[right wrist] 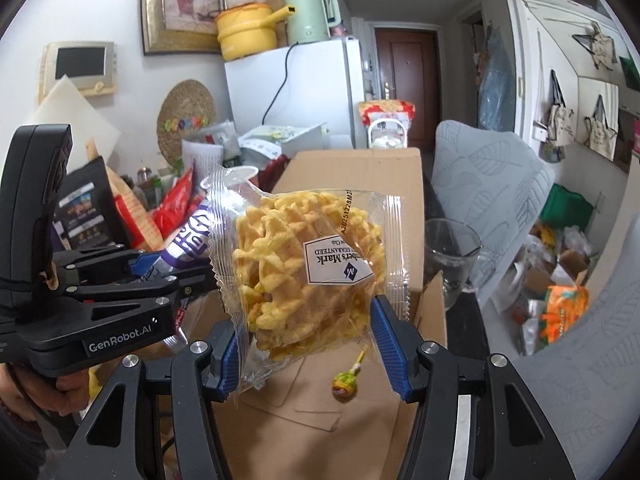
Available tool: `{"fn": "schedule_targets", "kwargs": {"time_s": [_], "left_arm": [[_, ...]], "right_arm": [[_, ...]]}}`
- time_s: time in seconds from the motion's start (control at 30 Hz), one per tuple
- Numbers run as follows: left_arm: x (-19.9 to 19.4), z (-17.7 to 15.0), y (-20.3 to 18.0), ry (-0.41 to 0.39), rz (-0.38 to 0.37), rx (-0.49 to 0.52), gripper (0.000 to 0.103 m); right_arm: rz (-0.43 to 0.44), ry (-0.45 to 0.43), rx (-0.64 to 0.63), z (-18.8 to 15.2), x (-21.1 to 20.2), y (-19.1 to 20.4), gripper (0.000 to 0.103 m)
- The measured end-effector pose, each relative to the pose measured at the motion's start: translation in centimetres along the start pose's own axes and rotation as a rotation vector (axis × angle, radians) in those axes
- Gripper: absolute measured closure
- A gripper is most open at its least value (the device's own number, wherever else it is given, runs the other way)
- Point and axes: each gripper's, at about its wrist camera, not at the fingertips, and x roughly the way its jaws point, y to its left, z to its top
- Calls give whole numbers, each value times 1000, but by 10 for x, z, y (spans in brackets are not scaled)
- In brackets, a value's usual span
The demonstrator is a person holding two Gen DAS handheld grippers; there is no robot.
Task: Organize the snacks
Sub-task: 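Open the left gripper to drop the purple bag while the right drops the waffle into the box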
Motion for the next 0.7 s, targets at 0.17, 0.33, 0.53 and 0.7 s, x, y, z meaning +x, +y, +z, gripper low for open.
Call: {"fn": "schedule_targets", "kwargs": {"time_s": [0.17, 0.33, 0.53, 0.7], "left_arm": [[16, -5, -3, 58, 10, 9, 69], [28, -11, -8, 106, 22, 24, 69], [42, -19, -8, 159, 37, 11, 69], [52, -26, -8, 209, 56, -3, 68]], "right_arm": [[-5, 56, 9, -2, 17, -3, 46], [-26, 113, 17, -8, 33, -6, 45], [-56, 182, 8, -17, 47, -7, 44], [-102, 209, -9, -23, 53, -8, 42]]}}
